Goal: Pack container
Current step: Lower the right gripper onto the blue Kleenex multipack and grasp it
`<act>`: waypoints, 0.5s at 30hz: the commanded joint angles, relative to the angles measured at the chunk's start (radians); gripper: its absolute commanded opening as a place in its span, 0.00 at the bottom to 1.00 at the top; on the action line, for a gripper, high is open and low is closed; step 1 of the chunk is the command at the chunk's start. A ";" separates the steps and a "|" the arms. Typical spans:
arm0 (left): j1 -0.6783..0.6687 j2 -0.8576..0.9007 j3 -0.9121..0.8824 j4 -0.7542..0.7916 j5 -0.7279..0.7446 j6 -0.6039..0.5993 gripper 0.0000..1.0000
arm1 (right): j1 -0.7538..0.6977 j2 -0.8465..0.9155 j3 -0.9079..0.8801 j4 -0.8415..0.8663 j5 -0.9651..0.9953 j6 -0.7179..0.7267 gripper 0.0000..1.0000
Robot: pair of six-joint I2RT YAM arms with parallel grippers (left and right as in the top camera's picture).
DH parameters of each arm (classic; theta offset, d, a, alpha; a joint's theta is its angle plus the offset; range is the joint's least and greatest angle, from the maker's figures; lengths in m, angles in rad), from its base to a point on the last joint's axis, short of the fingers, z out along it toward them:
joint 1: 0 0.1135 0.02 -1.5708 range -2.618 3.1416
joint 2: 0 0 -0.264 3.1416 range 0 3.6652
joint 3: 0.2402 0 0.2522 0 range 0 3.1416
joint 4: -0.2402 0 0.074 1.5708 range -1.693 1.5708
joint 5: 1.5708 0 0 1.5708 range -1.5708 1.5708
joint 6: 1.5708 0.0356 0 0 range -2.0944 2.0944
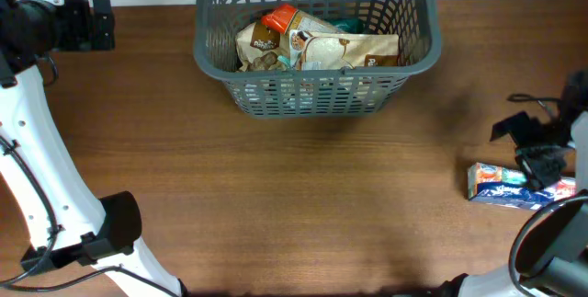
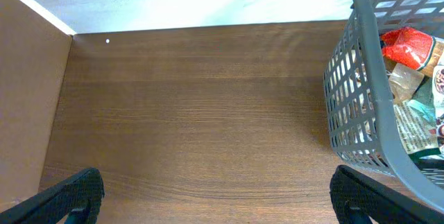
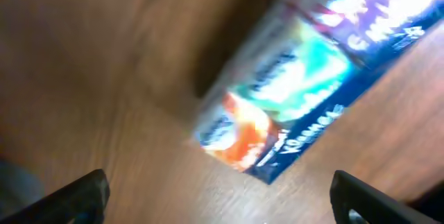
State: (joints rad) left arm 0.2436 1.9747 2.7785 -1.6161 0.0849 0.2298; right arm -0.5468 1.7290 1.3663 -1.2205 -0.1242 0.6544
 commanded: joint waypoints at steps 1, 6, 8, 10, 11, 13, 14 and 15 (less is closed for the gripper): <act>0.003 0.005 -0.003 -0.001 -0.003 -0.013 0.99 | -0.056 -0.018 -0.043 -0.006 -0.023 0.006 0.99; 0.003 0.005 -0.003 -0.001 -0.003 -0.013 0.99 | -0.103 -0.018 -0.068 -0.006 -0.016 -0.034 1.00; 0.003 0.005 -0.003 -0.001 -0.003 -0.013 0.99 | -0.120 -0.018 -0.072 -0.005 -0.007 -0.037 0.99; 0.003 0.005 -0.003 -0.001 -0.003 -0.013 0.99 | -0.143 -0.018 -0.072 -0.002 0.005 -0.037 0.99; 0.003 0.005 -0.003 -0.001 -0.003 -0.013 0.99 | -0.152 -0.018 -0.072 0.001 0.005 -0.036 0.99; 0.003 0.005 -0.003 -0.001 -0.003 -0.013 0.99 | -0.177 -0.018 -0.072 0.016 0.004 -0.036 0.99; 0.003 0.005 -0.003 -0.001 -0.003 -0.013 0.99 | -0.187 -0.018 -0.072 0.023 0.004 -0.036 0.99; 0.003 0.005 -0.003 -0.001 -0.003 -0.013 0.99 | -0.197 -0.018 -0.072 0.028 0.005 -0.034 0.99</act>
State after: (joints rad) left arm 0.2436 1.9747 2.7785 -1.6161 0.0849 0.2298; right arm -0.7124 1.7290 1.3029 -1.2034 -0.1326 0.6243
